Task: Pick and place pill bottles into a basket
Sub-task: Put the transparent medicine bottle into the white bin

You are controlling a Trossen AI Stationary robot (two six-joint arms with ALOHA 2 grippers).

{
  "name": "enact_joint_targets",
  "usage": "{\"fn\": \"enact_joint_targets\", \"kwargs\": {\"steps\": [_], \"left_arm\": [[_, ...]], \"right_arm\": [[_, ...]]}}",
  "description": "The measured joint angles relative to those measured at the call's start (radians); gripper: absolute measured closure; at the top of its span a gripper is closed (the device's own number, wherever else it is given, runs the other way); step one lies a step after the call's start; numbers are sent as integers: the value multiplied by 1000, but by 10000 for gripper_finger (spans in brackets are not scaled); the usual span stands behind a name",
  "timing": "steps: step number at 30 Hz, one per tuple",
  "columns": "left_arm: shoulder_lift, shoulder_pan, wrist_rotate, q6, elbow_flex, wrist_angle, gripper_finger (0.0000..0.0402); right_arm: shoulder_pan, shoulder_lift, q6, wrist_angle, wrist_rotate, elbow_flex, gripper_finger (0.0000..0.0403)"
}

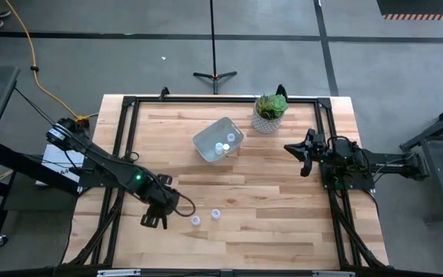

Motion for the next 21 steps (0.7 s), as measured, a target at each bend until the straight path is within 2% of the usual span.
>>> {"fn": "enact_joint_targets", "kwargs": {"steps": [5,9,15,21], "left_arm": [[0,0,-4,-8,-23,5,81],[0,0,-1,-26,-69,60,54],[0,0,2,-26,-112,79,53],[0,0,52,-9,-192,192,69]], "right_arm": [[0,0,0,1,0,0,402],[0,0,1,0,0,0,399],[0,0,0,0,0,0,401],[0,0,1,0,0,0,397]]}}
